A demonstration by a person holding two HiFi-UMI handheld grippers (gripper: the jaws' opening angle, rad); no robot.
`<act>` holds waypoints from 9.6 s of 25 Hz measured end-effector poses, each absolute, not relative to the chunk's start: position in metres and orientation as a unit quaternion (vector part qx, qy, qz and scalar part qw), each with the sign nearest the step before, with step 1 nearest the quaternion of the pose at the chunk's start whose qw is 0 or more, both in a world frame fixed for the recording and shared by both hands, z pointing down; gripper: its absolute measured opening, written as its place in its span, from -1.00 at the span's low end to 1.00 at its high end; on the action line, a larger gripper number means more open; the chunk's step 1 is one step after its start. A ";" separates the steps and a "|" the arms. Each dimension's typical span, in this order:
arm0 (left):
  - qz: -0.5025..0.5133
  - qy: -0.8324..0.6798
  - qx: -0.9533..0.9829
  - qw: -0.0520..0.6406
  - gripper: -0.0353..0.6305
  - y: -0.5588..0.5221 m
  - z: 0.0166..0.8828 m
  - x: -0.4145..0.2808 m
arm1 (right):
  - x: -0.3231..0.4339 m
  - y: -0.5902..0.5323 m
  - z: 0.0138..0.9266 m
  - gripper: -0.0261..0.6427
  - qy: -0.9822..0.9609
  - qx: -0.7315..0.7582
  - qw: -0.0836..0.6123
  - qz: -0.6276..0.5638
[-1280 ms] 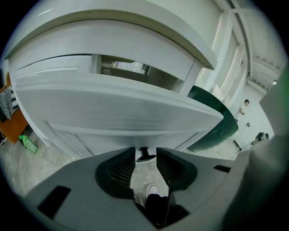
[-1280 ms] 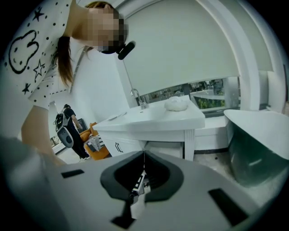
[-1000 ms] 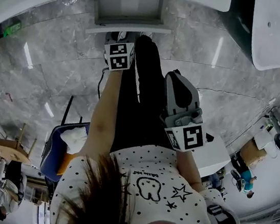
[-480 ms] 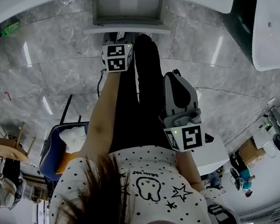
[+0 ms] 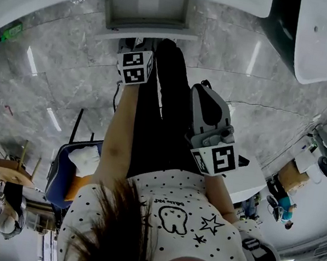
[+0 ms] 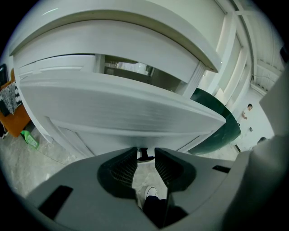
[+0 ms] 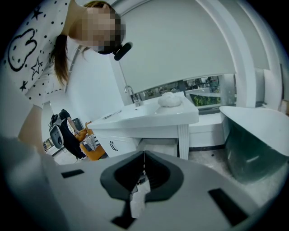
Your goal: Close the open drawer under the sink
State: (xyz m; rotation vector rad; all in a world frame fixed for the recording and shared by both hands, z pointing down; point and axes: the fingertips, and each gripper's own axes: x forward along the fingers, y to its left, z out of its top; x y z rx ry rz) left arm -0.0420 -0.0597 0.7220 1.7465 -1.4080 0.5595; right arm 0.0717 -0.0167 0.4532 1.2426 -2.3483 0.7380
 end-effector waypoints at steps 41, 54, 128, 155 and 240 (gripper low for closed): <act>0.203 -0.572 0.697 0.383 -0.53 -0.126 0.715 -0.049 | 0.078 -0.037 0.463 -0.88 -0.829 0.443 0.195 0.281; 0.195 -0.580 0.697 0.374 -0.53 -0.153 0.717 -0.053 | 0.079 -0.047 0.471 -0.88 -0.826 0.442 0.197 0.288; 0.163 -0.615 0.690 0.346 -0.53 -0.210 0.706 -0.077 | 0.091 -0.061 0.476 -0.88 -0.818 0.443 0.204 0.304; 0.162 -0.624 0.680 0.349 -0.53 -0.211 0.708 -0.069 | 0.097 -0.058 0.476 -0.88 -0.821 0.437 0.206 0.303; 0.058 -0.598 0.787 0.141 -0.88 -0.135 0.323 -0.109 | 0.013 -0.040 0.324 -0.88 -0.868 0.439 0.150 0.178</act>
